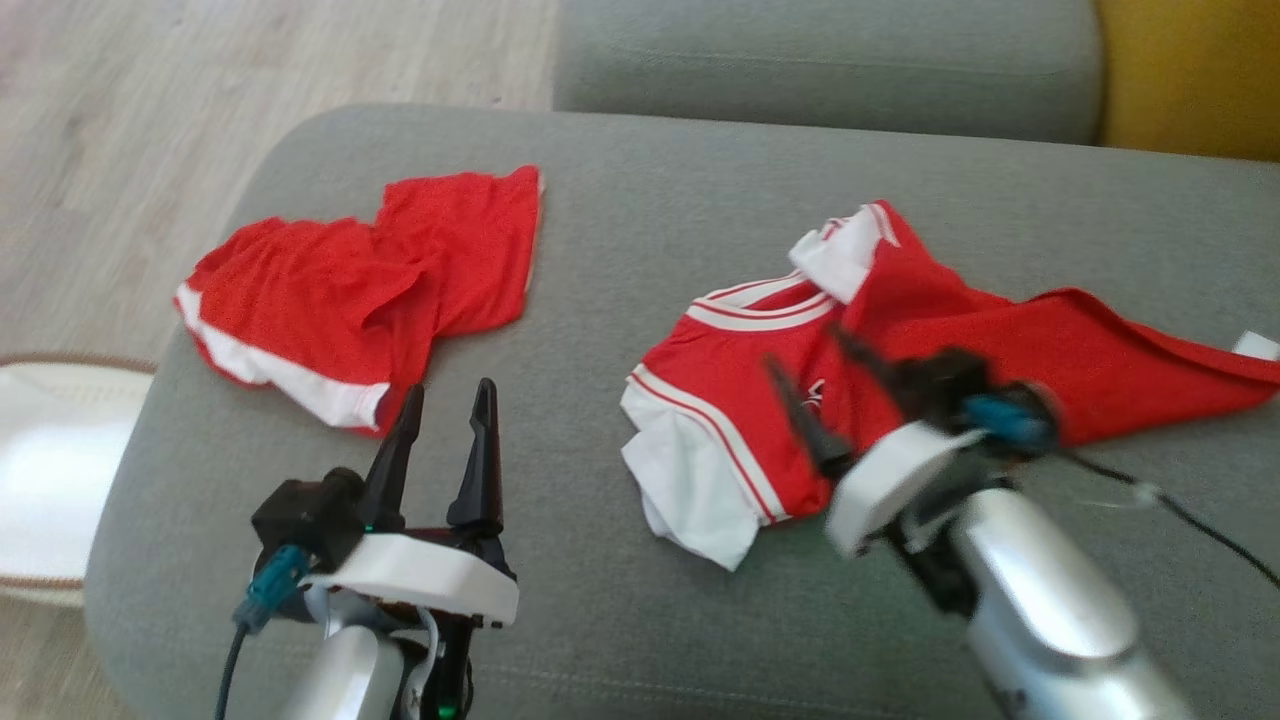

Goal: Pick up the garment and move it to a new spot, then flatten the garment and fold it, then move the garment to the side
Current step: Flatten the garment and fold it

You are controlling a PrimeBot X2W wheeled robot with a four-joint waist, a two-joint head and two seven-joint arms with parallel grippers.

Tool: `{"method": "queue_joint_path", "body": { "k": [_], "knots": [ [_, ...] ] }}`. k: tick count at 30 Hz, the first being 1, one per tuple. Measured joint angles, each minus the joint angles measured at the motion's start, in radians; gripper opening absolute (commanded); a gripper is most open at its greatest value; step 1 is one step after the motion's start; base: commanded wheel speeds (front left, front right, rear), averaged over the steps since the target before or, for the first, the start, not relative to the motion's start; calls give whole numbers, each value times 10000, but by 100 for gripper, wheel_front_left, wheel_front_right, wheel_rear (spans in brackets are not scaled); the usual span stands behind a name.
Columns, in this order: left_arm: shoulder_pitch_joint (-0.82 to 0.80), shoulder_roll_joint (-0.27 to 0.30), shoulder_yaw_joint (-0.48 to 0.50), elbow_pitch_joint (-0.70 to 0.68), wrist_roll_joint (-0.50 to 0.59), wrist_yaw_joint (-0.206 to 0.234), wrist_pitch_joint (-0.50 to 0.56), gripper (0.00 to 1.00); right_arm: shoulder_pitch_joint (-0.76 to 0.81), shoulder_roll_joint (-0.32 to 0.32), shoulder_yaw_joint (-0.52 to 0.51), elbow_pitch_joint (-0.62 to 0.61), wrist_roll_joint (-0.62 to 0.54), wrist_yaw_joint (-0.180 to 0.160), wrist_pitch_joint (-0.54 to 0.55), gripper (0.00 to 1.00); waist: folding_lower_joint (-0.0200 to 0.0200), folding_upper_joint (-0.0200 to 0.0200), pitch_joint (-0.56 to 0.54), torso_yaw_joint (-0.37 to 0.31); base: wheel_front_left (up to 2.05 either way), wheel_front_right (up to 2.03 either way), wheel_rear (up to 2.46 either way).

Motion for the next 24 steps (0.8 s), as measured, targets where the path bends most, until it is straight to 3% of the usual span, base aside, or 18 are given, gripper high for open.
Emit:
{"method": "queue_joint_path", "body": {
  "k": [5, 12, 17, 24],
  "knots": [
    [5, 0, 2, -159, 0, 40, 0, 100, 1047, 255, -2543, -1106, -886, 0, -194, 100, 0, 0, -147, -404, 0, 0, 0],
    [6, 0, -90, -270, 0, 42, 0, 100, 2591, 708, -4523, -2784, -1302, 0, -337, 100, 0, 0, -127, -809, 0, 0, 0],
    [8, 0, -159, -322, 0, 36, 0, 100, 3448, 755, -4736, -3605, -681, 0, -616, 100, 0, 0, 28, -1145, 0, 0, 0],
    [10, 0, -165, -322, 0, 31, 0, 100, 3830, 807, -4587, -3695, -474, 0, -917, 100, 0, 0, 200, -1509, 0, 0, 0]
  ]
}}
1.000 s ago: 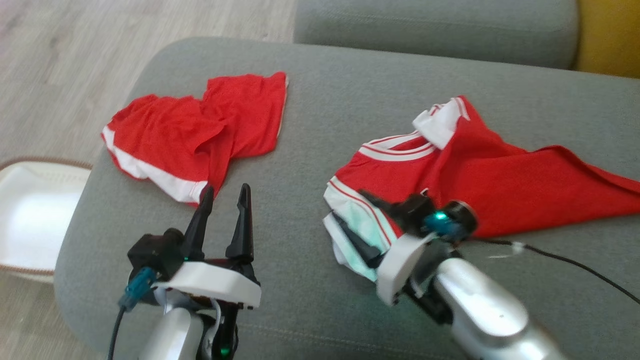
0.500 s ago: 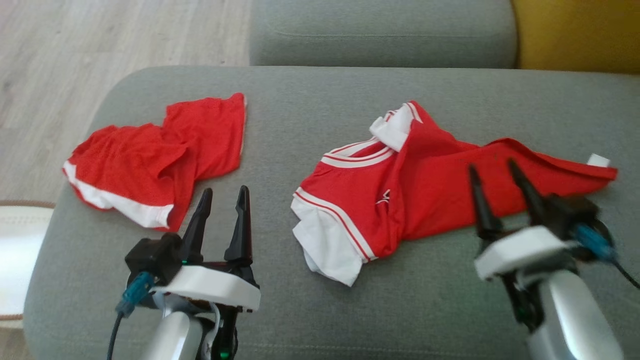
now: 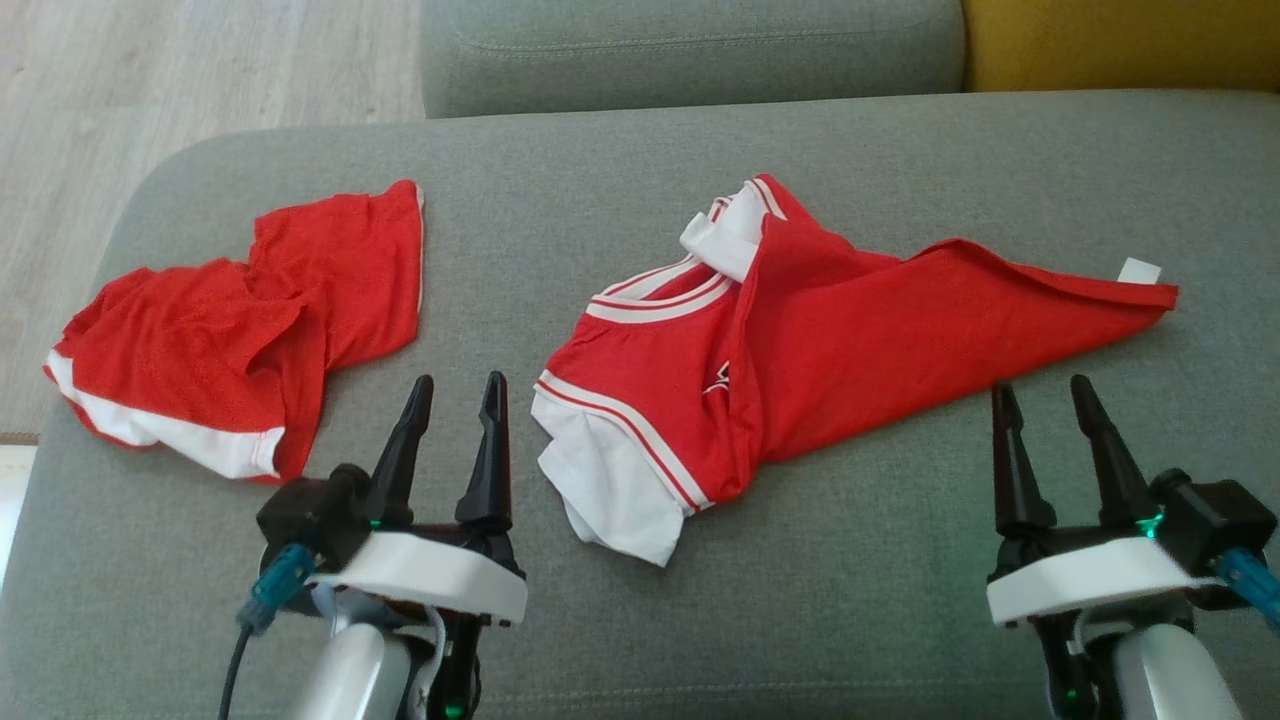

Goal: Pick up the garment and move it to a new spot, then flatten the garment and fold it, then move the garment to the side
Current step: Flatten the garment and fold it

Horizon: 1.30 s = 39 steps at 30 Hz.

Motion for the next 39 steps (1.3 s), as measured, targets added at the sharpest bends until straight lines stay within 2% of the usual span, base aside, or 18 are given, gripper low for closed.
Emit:
{"method": "queue_joint_path", "body": {
  "k": [7, 14, 19, 29, 39],
  "knots": [
    [0, 0, -17, 0, 2, -17, 0, 100, -2, 4, 242, -2, -142, 0, -42, 100, 0, 0, 56, 31, 0, 0, 0],
    [-13, 0, -82, 36, 2, -48, 0, 100, -89, 8, 719, 25, -184, 0, -29, 100, 0, 0, 267, 388, 0, 0, 0],
    [-87, 0, -109, 92, 2, -61, 0, 100, -1175, 8, 600, 435, -422, 0, 506, 100, 0, 0, 461, 751, 0, 0, 0],
    [-503, 0, -357, 121, -230, -100, 0, 100, -4256, -13, -217, 2742, -1436, 0, 2807, 100, 0, 0, 896, 1681, 0, 0, 0],
    [-547, -2, -621, 138, -309, -92, 0, 100, -6212, -48, -1697, 5540, -1781, 0, 3843, 100, 0, 0, 1275, 2461, 0, 0, 0]
  ]
}}
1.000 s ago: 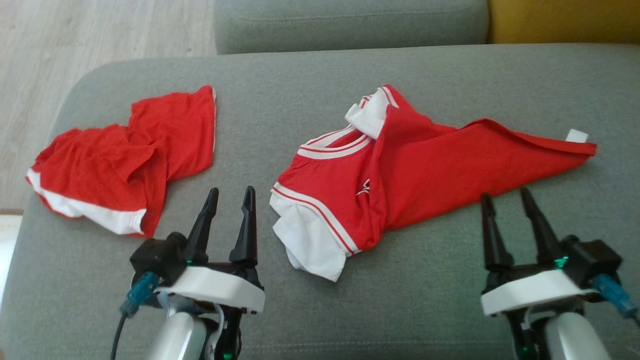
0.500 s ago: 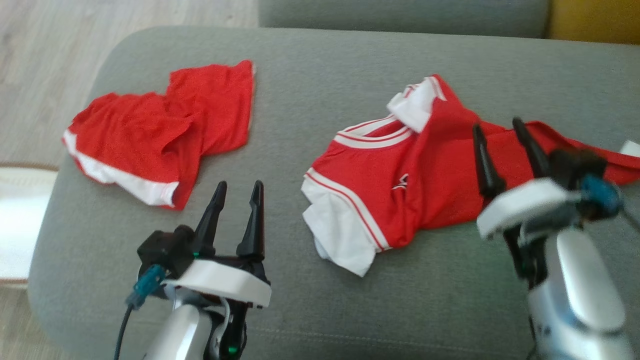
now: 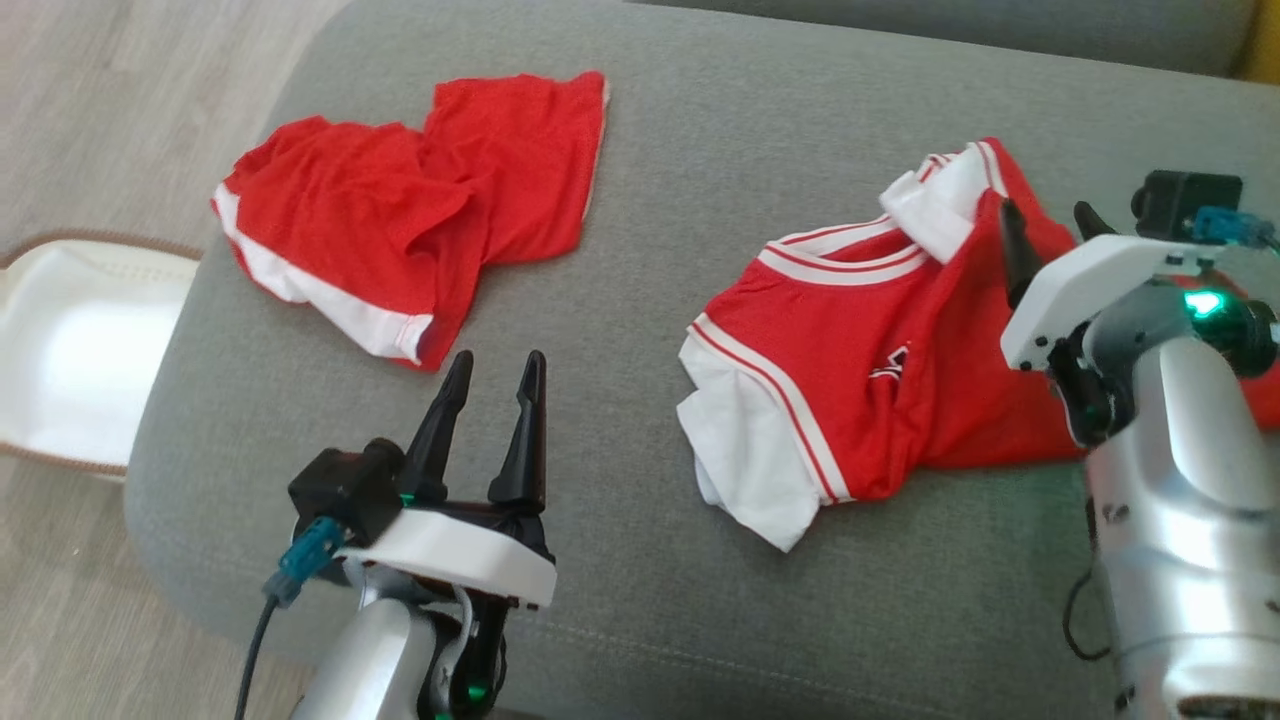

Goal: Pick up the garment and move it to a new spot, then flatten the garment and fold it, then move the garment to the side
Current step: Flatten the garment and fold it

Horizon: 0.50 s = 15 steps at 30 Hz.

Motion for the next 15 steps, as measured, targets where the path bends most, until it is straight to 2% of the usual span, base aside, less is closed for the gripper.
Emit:
{"method": "queue_joint_path", "body": {
  "k": [15],
  "knots": [
    [-169, 0, -50, -25, -144, 58, 0, 100, -1581, -25, -825, 2736, -704, 0, 773, 100, 0, 0, 361, 285, 0, 0, 0]
  ]
}}
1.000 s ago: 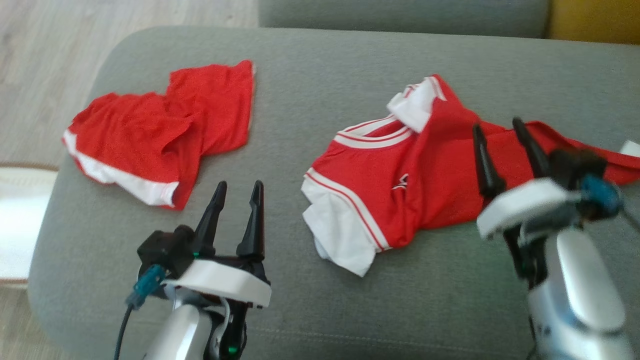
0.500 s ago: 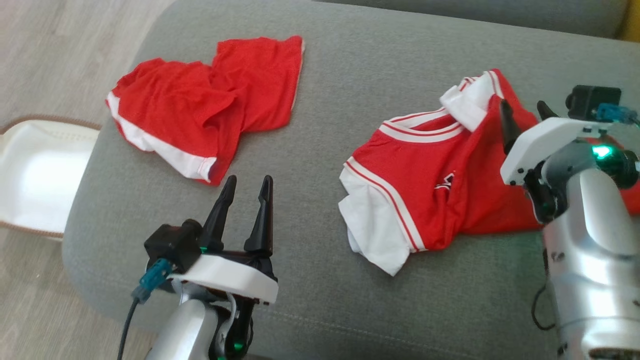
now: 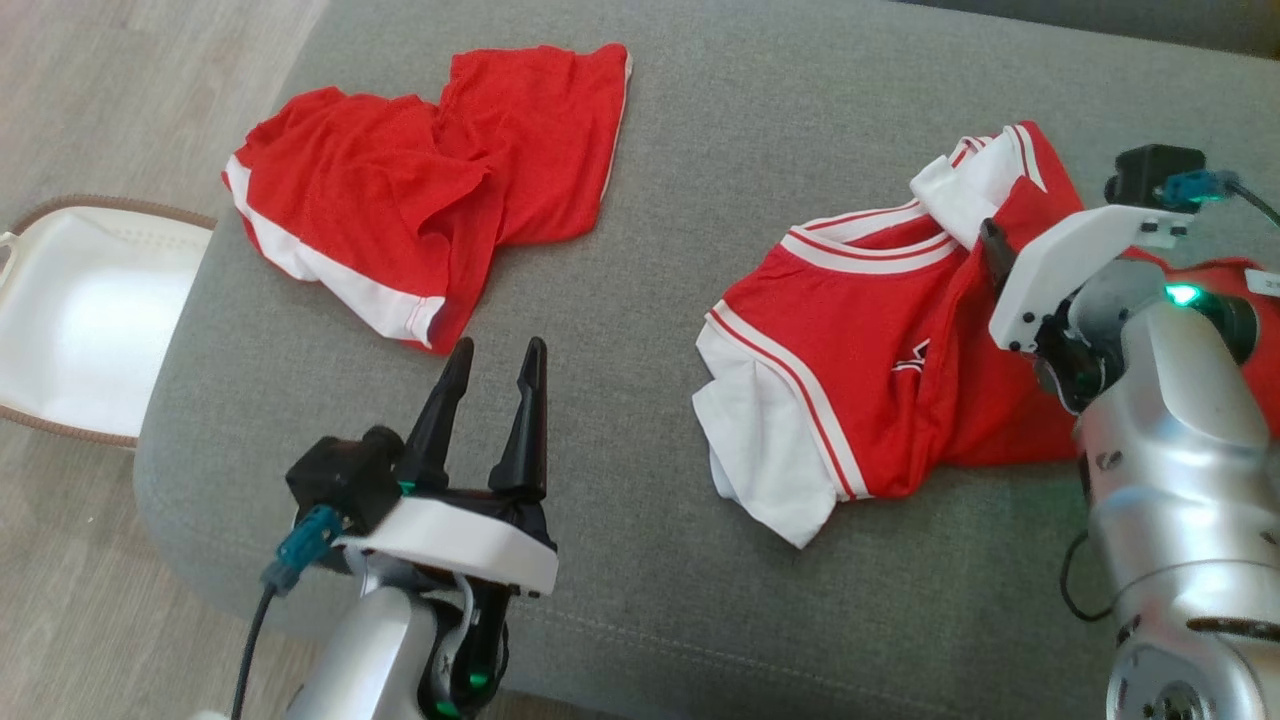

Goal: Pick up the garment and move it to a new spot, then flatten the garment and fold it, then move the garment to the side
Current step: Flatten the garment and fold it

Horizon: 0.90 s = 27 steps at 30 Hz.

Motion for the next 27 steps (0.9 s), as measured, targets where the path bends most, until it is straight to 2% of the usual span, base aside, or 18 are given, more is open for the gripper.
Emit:
{"method": "queue_joint_path", "body": {
  "k": [1, 2, 3, 8, 12, 16, 21, 27],
  "knots": [
    [-18, 0, -4, 2, 0, 0, 0, 100, -82, -6, -8, 113, -96, 0, 38, 100, 1, 0, 43, -8, 0, 0, 0],
    [-47, 0, -6, 4, 0, 0, 0, 100, -159, -6, -33, 236, -138, 0, 117, 39, 1, 0, 71, -15, 0, 0, 0],
    [-88, 0, -8, 2, 0, 0, 0, 100, -230, -6, -63, 334, -188, 0, 127, 0, 1, 0, 95, -23, 0, 0, 0],
    [-258, -2, 4, 6, 0, -2, 0, 100, -449, -17, -418, 562, -242, 0, 61, 0, 1, 0, 138, -93, 0, 0, 0],
    [-254, -2, 40, 33, 0, -8, 0, 100, -449, -19, -552, 504, 144, 0, -602, 0, 1, 0, 7, -271, 0, 0, 0],
    [-236, -2, 96, 40, 0, -6, 0, 100, -389, -27, -458, -107, 658, 0, -1237, 0, 1, 0, -187, -518, 0, 0, 0],
    [-75, -2, 311, 27, 13, 4, 0, 100, 448, -19, -61, -1764, 1348, 0, -1743, 0, 0, 0, -474, -983, 0, 0, 0],
    [165, -2, 456, -10, 88, 46, 0, 100, 2867, -10, -199, -4757, 1873, 0, -1739, 0, 0, 0, -859, -1662, 0, 0, 0]
  ]
}}
